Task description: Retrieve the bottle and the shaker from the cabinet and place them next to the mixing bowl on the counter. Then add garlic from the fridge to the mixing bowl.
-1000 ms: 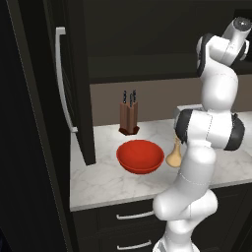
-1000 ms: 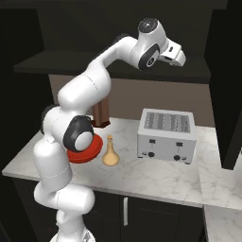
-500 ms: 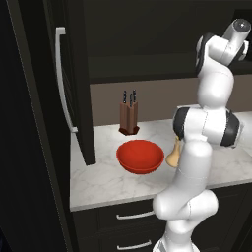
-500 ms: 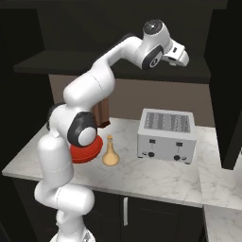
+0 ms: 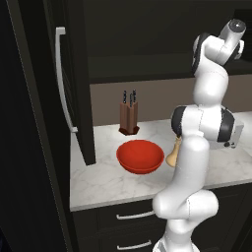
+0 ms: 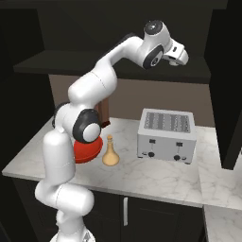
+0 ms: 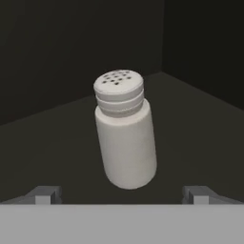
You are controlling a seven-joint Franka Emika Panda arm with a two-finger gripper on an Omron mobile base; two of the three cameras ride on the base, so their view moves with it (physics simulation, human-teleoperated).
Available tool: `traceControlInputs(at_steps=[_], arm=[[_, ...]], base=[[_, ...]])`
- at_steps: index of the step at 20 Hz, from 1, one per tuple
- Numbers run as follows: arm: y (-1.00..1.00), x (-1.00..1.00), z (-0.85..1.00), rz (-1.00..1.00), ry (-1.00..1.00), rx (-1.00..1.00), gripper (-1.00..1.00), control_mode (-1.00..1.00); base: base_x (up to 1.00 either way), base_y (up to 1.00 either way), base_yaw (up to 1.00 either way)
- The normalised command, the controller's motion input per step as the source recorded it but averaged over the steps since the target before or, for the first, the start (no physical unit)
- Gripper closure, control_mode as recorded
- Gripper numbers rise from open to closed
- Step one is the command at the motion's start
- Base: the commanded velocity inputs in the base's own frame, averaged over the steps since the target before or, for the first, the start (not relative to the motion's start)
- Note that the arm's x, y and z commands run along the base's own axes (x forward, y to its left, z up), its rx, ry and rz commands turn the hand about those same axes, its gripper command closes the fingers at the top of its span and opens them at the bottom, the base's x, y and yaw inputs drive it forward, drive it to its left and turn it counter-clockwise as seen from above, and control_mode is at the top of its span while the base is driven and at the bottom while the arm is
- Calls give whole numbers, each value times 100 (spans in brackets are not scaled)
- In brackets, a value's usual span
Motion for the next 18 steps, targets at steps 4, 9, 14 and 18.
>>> traceControlInputs(at_steps=[4, 9, 14, 18], arm=[[0, 17, -12, 0, -1, 0, -100, -100], [-7, 7, -6, 0, 0, 0, -100, -100], [-2, 14, 0, -4, 0, 0, -100, -100], [-1, 22, 0, -8, 0, 0, -100, -100]], base=[[0, 0, 0], [0, 0, 0], [0, 0, 0], [0, 0, 0]])
